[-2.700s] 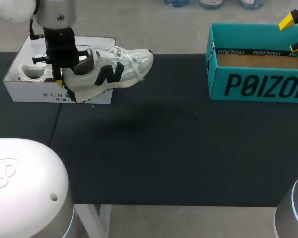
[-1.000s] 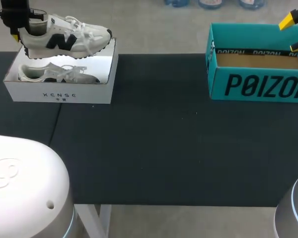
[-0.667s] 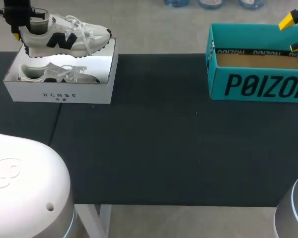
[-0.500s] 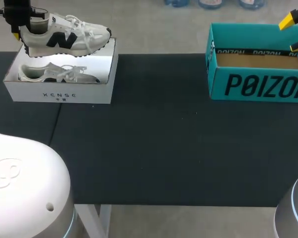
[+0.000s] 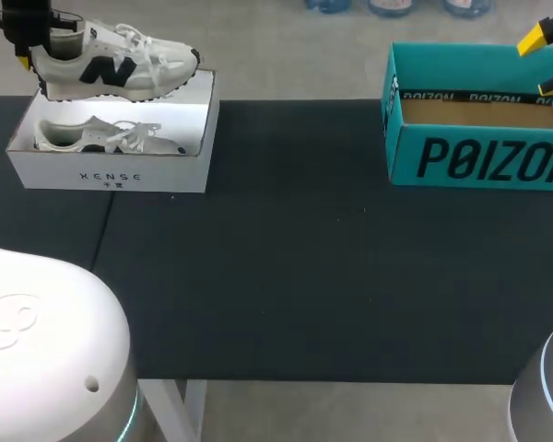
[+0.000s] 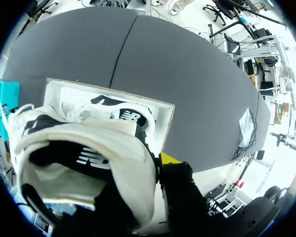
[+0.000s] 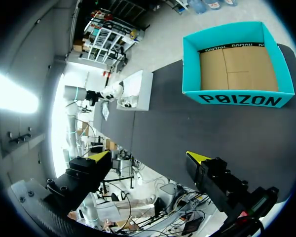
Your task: Take the shoe out of the shoebox, open the shoe tongue, remove and reinsert the insole, then place the shoe into the shoebox
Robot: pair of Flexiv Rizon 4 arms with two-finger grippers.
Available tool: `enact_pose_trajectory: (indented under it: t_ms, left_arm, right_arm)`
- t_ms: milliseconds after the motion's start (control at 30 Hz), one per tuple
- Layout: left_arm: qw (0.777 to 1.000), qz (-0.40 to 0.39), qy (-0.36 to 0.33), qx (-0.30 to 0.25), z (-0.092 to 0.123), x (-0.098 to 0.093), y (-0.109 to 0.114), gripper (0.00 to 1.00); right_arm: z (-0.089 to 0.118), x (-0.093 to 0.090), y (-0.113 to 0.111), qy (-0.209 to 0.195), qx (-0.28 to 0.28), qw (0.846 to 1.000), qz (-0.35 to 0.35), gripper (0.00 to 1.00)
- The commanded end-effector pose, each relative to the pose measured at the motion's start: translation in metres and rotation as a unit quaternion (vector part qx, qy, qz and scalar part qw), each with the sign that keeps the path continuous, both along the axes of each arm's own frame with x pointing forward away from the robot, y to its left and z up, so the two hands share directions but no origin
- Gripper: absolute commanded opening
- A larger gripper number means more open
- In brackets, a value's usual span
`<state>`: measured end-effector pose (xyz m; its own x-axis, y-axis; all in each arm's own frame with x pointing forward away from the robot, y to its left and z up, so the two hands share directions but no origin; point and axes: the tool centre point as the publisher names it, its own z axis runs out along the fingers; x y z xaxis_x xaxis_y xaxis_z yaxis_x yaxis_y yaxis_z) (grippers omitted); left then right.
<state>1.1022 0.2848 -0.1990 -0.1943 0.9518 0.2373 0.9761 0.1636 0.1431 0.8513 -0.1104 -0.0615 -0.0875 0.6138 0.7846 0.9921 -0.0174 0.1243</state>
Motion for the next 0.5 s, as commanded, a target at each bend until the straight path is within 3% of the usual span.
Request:
enact_pose_trajectory:
  t_ms: [33,333,500]
  left_arm:
    - [1.0,-0.017,-0.003,0.01,-0.006,0.019,0.019,0.0]
    - [0.998,0.003,-0.025,0.057,-0.032,0.073,0.051,0.0]
    - [0.999,0.006,-0.024,0.026,-0.043,0.097,0.062,0.0]
  right_arm:
    - [0.0,0.001,0.0,0.001,-0.001,1.0,0.001,1.0]
    - [0.0,0.001,0.0,0.001,-0.001,1.0,0.001,1.0]
    - [0.0,0.001,0.0,0.001,-0.001,1.0,0.001,1.0]
